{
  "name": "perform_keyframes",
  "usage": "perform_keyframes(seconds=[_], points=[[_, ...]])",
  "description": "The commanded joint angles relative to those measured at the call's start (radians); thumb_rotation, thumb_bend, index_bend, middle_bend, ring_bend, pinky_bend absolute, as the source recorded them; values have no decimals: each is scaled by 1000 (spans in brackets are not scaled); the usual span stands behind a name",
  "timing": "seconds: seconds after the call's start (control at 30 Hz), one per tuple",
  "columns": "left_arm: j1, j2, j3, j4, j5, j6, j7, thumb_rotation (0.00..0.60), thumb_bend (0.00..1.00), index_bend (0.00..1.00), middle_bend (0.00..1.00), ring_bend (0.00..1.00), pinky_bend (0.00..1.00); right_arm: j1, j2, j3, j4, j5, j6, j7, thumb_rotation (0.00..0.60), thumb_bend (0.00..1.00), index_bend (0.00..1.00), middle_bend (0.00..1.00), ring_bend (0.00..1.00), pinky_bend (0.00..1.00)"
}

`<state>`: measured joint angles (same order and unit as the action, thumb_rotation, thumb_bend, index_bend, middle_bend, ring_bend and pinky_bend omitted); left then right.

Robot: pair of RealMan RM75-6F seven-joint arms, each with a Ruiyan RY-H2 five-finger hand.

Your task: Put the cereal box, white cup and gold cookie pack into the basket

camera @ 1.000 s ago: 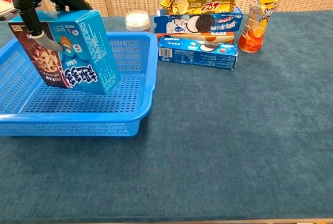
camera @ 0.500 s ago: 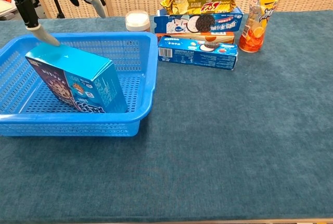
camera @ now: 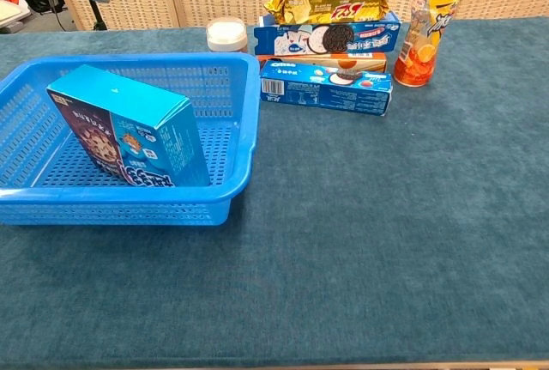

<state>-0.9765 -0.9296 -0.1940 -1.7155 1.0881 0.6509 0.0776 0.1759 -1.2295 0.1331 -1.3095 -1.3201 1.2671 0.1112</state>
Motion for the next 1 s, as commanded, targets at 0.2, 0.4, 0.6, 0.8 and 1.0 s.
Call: perform_keyframes(seconds=[0.2,0.4,0.6,0.8,1.0], points=[[-89,-123,6,202,-193,-31,118,600,212,3,0,0,96,2,1,-3,5,-1,-10,9,600,156,0,0,0,45],[-177,-215,26,367,-307,-103,184,600,212,3,0,0,96,5,-2,-1,17,13,-28,16,600,156,0,0,0,45],[-255,-342,53,562,-391,-187,207,600,211,3,0,0,96,10,-8,-3,33,19,-48,25,600,156,0,0,0,45],[-307,-473,71,764,-433,-270,192,600,211,3,0,0,96,13,-13,0,50,32,-66,37,600,156,0,0,0,45],[-346,-597,76,967,-443,-359,157,600,210,3,0,0,96,18,-19,-1,65,37,-87,53,600,156,0,0,0,45]])
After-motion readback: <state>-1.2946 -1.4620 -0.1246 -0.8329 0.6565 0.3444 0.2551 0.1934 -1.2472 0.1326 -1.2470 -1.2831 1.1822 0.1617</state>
